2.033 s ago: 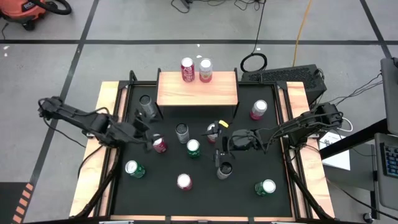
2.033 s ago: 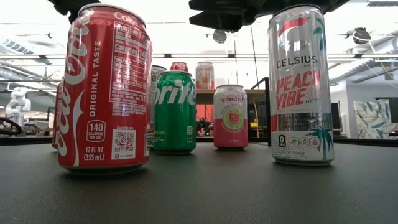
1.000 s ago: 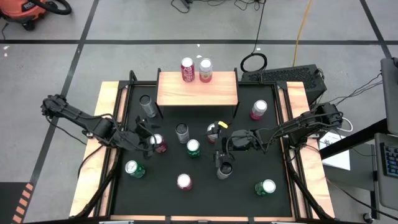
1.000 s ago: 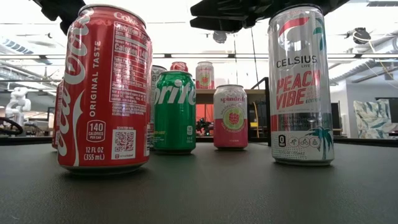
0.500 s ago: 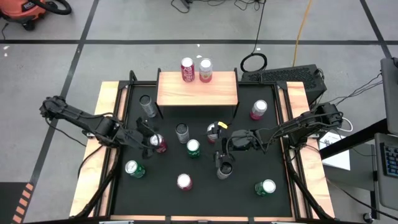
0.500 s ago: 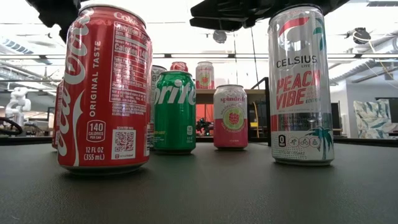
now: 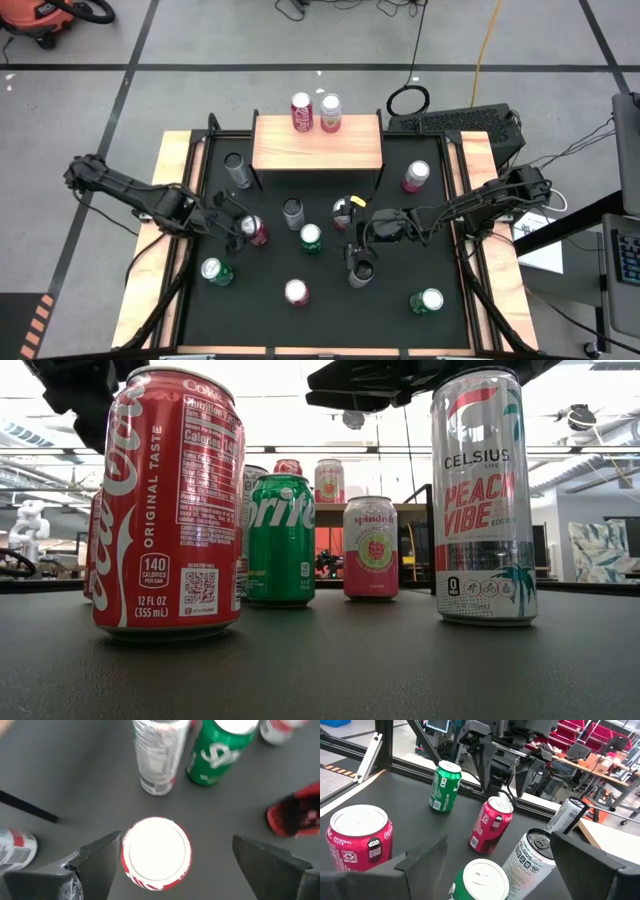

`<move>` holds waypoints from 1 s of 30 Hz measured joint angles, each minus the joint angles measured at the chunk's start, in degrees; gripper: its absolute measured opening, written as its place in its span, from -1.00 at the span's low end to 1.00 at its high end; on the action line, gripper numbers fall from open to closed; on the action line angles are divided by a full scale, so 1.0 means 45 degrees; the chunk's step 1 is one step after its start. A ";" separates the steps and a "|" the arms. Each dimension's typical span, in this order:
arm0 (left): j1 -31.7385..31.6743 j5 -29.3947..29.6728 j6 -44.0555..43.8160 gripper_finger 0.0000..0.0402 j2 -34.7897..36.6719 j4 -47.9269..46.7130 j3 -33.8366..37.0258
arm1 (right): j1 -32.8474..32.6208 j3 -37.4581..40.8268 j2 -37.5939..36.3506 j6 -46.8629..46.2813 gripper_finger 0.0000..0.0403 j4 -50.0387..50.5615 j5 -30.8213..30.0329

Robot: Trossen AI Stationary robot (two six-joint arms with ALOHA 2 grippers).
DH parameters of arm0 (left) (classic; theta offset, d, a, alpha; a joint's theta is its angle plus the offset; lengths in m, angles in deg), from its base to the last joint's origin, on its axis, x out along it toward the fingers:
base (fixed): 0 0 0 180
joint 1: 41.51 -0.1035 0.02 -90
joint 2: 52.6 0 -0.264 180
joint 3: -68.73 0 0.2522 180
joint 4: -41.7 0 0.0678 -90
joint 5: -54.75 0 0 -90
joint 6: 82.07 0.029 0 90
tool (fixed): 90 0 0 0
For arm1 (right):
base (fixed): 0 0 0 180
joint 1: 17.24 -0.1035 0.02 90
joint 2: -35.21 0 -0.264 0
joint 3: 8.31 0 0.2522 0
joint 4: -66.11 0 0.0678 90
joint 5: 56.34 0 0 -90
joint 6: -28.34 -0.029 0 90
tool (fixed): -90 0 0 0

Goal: Place canned beverage on shelf
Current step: Put the top red soda can on the shelf aligned with the other red soda can

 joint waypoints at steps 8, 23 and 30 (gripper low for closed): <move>0.0000 0.0098 0.0841 0.89 -0.0619 -0.0260 0.0000 | 0.0000 0.0000 -0.0001 -0.0038 0.63 0.0089 0.0000; -0.0153 -0.0004 0.1079 0.89 -0.1727 -0.0475 0.0000 | 0.0000 0.0000 -0.0001 -0.0084 0.63 0.0057 0.0005; -0.0638 -0.0151 0.1171 0.89 -0.2117 -0.0385 0.0000 | 0.0000 0.0000 -0.0001 -0.0086 0.63 0.0052 0.0005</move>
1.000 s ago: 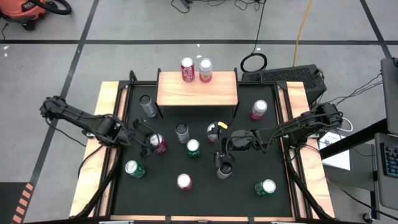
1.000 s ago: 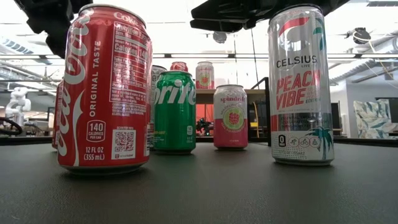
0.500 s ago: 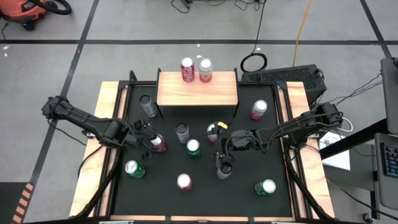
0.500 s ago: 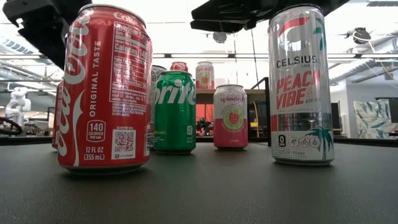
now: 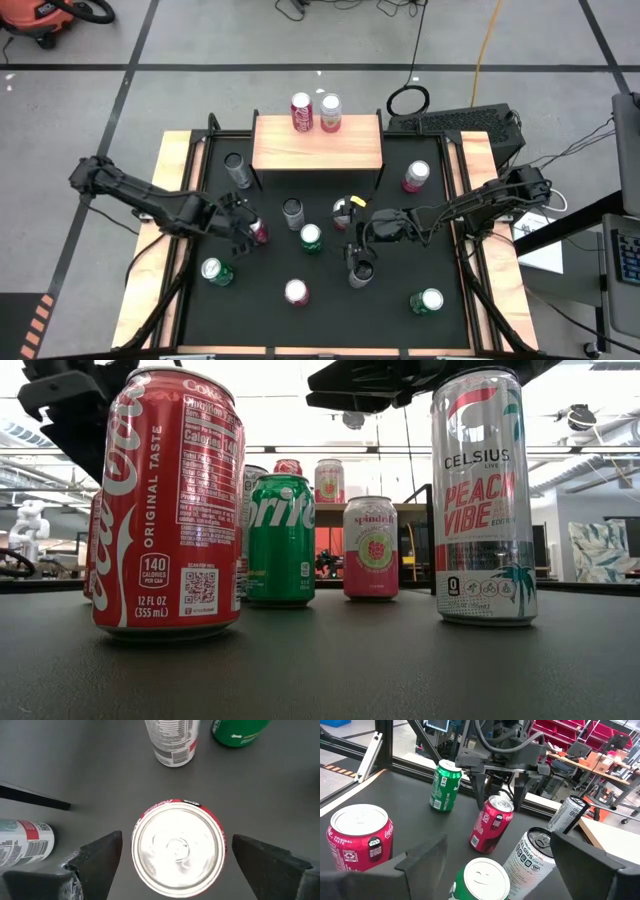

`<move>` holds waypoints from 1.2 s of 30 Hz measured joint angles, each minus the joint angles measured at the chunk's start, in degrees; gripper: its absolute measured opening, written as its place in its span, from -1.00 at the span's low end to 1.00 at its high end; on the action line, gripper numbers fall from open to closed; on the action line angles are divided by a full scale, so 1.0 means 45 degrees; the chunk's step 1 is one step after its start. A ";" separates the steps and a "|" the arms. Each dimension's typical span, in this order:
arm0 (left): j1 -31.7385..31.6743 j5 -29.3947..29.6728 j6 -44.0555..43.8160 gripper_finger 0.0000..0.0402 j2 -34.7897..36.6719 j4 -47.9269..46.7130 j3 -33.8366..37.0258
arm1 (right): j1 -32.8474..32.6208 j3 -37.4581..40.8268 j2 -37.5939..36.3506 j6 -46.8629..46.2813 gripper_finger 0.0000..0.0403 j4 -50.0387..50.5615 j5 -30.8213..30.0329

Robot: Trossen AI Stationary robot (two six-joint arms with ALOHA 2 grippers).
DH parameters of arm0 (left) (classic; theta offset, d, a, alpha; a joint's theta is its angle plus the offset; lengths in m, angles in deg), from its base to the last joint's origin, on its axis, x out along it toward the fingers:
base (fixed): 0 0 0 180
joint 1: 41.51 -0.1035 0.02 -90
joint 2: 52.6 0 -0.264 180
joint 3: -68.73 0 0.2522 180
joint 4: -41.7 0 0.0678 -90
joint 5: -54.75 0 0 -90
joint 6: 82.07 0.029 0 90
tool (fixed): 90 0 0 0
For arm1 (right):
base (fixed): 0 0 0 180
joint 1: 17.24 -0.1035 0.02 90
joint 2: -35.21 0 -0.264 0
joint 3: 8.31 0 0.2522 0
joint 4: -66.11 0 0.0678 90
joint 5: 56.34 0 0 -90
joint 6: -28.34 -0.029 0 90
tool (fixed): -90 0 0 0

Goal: Place canned beverage on shelf
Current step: Put the top red soda can on the shelf aligned with the other red soda can

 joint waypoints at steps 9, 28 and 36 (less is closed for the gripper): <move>-0.0508 -0.0694 0.0286 0.89 -0.0528 0.0318 0.0005 | 0.0000 0.0000 0.0000 0.0007 0.63 0.0000 0.0000; -0.0737 -0.1060 0.0334 0.45 -0.1133 0.0603 0.0005 | 0.0000 0.0000 0.0000 0.0081 0.63 -0.0107 0.0005; -0.0727 -0.1274 0.0626 0.43 -0.1157 0.0405 -0.0280 | 0.0000 0.0000 0.0000 0.0739 0.63 -0.0103 0.0000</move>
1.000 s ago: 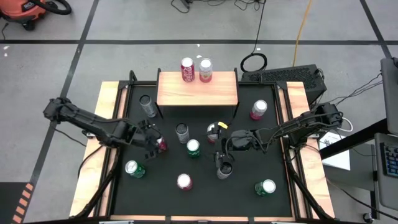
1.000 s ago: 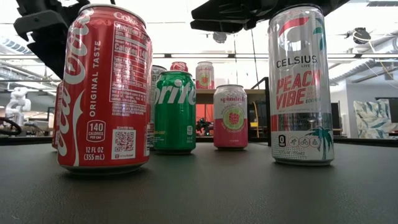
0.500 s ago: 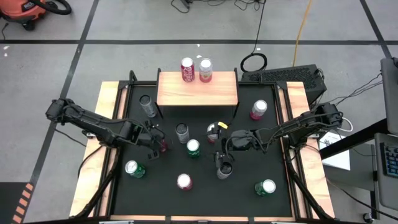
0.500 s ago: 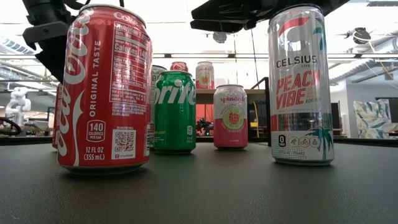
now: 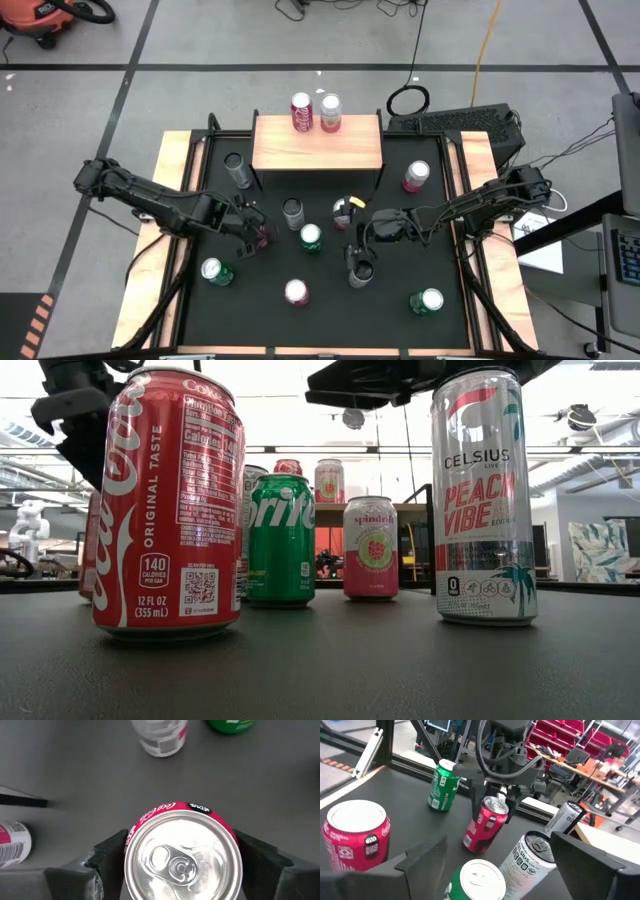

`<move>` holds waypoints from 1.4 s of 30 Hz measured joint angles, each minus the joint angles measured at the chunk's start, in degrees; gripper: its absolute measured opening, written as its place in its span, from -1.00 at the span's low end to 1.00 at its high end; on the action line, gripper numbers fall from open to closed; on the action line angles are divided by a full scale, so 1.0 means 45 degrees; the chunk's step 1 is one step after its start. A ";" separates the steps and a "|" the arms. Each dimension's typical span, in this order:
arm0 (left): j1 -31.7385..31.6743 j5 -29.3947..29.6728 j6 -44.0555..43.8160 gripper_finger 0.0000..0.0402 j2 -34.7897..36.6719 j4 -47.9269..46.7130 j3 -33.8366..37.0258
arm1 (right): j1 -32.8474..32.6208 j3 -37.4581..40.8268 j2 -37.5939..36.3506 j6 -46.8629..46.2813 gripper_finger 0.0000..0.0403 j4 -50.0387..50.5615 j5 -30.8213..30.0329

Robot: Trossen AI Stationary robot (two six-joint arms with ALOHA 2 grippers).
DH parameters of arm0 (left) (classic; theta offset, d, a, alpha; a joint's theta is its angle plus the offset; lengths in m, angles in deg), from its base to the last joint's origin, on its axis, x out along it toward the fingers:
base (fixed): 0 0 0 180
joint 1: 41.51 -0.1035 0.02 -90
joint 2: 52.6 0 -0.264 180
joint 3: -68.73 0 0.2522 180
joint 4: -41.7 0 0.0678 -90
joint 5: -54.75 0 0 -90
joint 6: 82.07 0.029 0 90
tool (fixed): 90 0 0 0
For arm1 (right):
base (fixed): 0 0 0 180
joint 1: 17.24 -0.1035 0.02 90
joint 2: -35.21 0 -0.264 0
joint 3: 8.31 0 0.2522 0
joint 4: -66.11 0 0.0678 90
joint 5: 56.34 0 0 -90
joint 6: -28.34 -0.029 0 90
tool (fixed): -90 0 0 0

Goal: Place canned beverage on shelf
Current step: Put the top red soda can on the shelf aligned with the other red soda can

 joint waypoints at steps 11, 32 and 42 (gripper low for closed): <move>0.0005 0.0071 -0.0585 0.43 0.0010 -0.0260 -0.1632 | -0.0172 0.0000 0.0000 -0.0753 0.63 -0.0048 -0.1825; 0.0491 0.0750 -0.1080 0.42 0.0019 0.1006 -0.5049 | -0.1212 -0.0010 0.0005 -0.0288 0.72 -0.1892 -0.3376; 0.0476 0.2351 -0.2079 0.42 0.0019 0.1256 -0.5054 | -0.1418 -0.0010 0.0005 0.0458 0.98 -0.1621 -0.3773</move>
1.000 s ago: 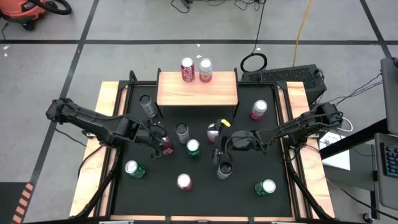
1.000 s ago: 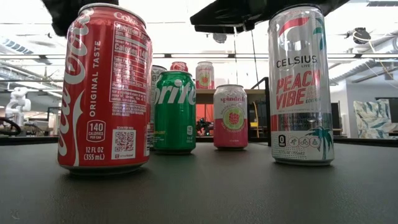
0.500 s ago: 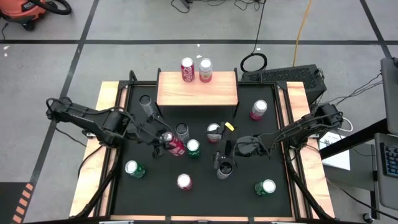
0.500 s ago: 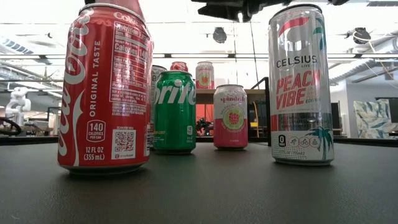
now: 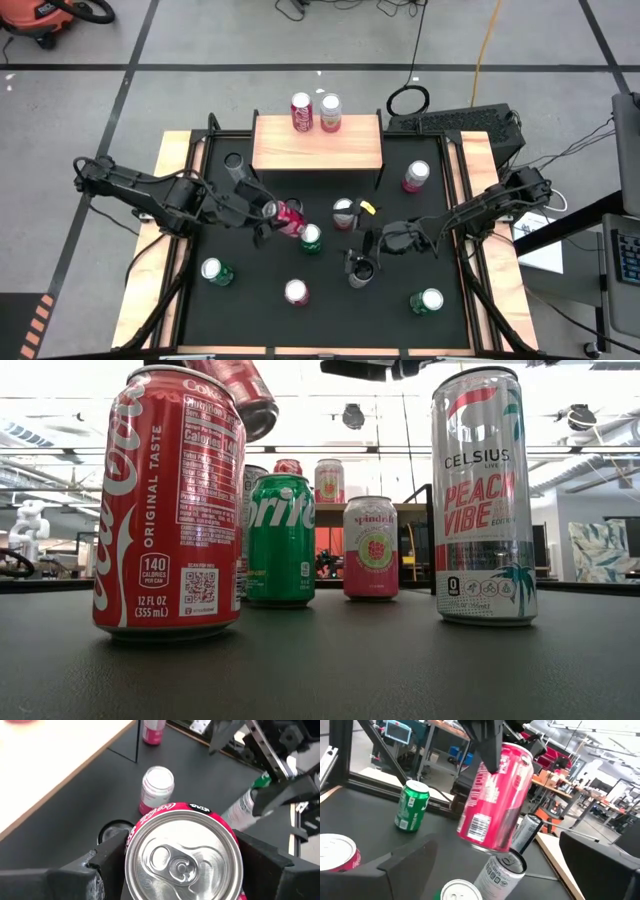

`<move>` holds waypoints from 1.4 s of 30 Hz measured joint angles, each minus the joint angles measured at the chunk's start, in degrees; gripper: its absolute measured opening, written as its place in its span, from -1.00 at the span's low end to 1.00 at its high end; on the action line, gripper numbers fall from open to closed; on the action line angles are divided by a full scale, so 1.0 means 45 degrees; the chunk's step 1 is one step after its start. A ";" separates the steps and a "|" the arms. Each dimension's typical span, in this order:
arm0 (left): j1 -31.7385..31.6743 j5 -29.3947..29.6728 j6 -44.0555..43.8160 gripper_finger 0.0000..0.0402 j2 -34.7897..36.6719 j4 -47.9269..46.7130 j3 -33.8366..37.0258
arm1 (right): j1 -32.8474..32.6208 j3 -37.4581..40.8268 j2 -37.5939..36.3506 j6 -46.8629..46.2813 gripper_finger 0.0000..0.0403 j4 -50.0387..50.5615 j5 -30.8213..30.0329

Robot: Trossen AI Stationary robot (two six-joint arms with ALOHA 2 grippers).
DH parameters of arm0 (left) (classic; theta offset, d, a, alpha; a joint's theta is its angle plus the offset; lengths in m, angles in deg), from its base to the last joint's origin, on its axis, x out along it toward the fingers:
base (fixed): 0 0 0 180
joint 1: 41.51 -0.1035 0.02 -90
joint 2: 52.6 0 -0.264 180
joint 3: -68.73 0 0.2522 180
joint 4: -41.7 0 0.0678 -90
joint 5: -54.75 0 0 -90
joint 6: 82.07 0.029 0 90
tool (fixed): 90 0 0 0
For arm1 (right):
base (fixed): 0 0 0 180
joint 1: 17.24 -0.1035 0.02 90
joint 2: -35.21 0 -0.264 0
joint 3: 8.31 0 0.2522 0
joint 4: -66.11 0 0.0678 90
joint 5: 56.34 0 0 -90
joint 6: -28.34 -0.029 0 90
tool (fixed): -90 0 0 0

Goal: Place canned beverage on shelf
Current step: Put the top red soda can on the shelf aligned with the other red soda can

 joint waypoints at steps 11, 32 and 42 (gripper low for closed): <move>-0.0036 0.0776 0.0031 0.42 -0.0296 0.2317 -0.0005 | 0.0485 -0.0558 0.0393 0.0576 0.98 0.0003 0.0410; -0.0049 0.1692 0.0840 0.42 -0.1506 0.3630 -0.0003 | 0.0573 -0.2934 0.2369 0.0414 0.66 0.1253 -0.3287; -0.0131 0.1809 0.1899 0.53 -0.1501 0.3840 0.0000 | 0.0587 -0.2934 0.2367 0.0571 0.33 0.1474 -0.3396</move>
